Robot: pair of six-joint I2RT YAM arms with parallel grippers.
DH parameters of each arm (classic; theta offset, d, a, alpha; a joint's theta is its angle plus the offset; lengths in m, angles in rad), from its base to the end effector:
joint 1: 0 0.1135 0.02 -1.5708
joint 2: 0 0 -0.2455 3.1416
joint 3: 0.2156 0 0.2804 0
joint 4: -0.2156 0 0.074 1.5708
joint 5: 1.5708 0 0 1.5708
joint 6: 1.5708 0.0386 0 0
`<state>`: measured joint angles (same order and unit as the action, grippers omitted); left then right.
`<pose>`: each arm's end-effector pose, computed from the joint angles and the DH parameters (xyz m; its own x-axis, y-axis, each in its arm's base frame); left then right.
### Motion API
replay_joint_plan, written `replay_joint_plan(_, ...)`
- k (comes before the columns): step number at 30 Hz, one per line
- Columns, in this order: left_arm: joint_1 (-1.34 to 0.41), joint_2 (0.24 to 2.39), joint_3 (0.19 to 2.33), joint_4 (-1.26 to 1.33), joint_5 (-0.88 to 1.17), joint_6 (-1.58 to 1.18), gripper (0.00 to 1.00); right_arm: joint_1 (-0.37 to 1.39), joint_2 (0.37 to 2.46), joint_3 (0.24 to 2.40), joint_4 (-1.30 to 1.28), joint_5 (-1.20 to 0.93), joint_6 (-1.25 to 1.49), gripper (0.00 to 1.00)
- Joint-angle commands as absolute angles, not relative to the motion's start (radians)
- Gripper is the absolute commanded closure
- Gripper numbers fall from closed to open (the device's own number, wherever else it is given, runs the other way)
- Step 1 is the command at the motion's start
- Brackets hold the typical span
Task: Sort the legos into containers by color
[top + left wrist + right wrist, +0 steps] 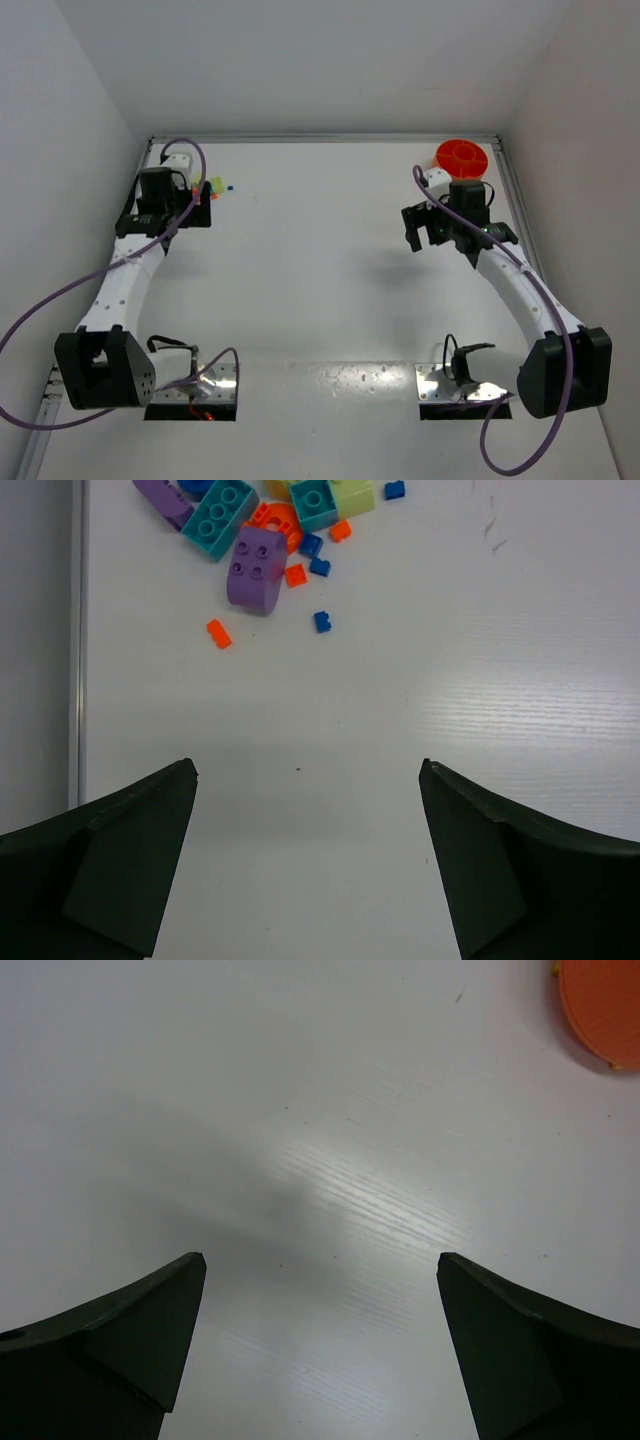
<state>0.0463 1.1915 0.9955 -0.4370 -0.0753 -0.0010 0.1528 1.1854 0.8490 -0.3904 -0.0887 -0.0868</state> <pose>0.2997 0.0168 0.2805 -0.5908 -0.0284 -0.8063 -0.1073 0.9933 0.0437 0.2862 0.0475 0.2325 -0.6355 -0.1852 -0.7496 -0.2731 0.9620 -0.0061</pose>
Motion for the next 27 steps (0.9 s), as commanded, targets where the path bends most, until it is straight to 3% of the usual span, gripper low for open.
replay_joint_plan(1, 0.100, 1.186, 1.018, -0.425, -0.046, -0.003, 0.00, 0.150, 1.206, 0.904, -0.370, -0.141, -0.083, 0.00)
replay_joint_plan(8, 0.228, 1.273, 1.074, -0.434, 0.004, 0.043, 0.00, 0.150, 1.267, 0.951, -0.391, -0.198, -0.104, 0.00)
replay_joint_plan(13, 0.324, 1.425, 1.155, -0.434, 0.095, 0.151, 0.10, 0.150, 1.327, 0.983, -0.403, -0.268, -0.104, 0.00)
replay_joint_plan(17, 0.344, 1.512, 1.203, -0.434, 0.135, 0.189, 0.11, 0.150, 1.394, 1.015, -0.425, -0.314, -0.113, 0.00)
replay_joint_plan(27, 0.321, 1.735, 1.293, -0.425, 0.195, 0.247, 0.36, 0.150, 1.492, 1.081, -0.453, -0.354, -0.123, 0.00)
